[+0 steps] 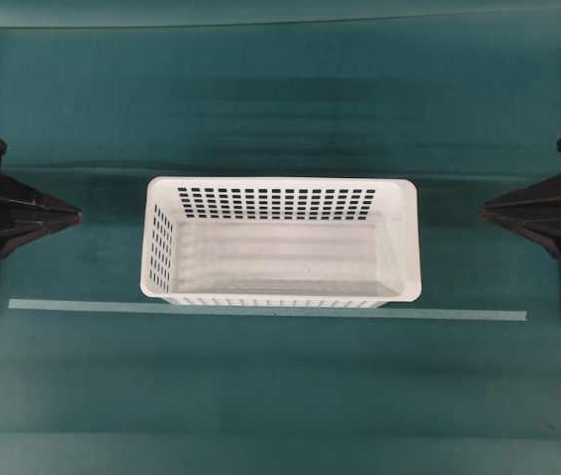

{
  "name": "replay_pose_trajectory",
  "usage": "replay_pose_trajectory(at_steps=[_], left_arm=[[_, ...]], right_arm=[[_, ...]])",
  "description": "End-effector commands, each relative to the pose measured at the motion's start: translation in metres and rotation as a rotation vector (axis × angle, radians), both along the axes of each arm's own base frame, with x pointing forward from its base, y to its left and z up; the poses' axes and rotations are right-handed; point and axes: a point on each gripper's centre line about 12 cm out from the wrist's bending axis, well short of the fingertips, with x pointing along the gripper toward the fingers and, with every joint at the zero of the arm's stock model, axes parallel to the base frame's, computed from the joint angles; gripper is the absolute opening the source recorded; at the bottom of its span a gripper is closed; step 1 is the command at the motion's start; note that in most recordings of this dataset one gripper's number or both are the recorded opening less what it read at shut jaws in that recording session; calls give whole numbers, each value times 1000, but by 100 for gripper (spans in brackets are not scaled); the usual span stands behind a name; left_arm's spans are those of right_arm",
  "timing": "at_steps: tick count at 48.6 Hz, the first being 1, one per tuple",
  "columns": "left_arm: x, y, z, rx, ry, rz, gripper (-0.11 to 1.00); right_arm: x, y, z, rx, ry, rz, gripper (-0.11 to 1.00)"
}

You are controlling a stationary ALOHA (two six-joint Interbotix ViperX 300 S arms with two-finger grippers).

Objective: Lift the white basket with both hands.
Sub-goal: 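Move both grippers inward to the basket's left and right short rims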

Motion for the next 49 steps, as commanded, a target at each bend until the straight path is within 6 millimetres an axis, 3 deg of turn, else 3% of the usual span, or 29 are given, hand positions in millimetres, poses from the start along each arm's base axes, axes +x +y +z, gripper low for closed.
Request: replay_pose_trajectory(at_steps=[1,6,10,20,29,38,49], left_arm=[[6,0,19,-59,-23,-8,14],[12,-1,27,-159,6,-18,7],[14,-1,30,-245,39,-27,-1],[17,-2,47,-441,80,-33,-2],[25,-1,55,-643,149,-16,-2],[45,0,45,-900,288,57,-2],[64,0,39,-1067,407,143,-2]], right_arm=[[1,1,5,18,-15,5,9],[7,0,16,96,9,1,1],[13,0,22,162,67,2,0],[30,-5,28,423,270,-31,0],[46,-26,17,861,413,-178,0],[64,-26,4,1020,556,-254,0],[77,-26,-16,1206,807,-418,0]])
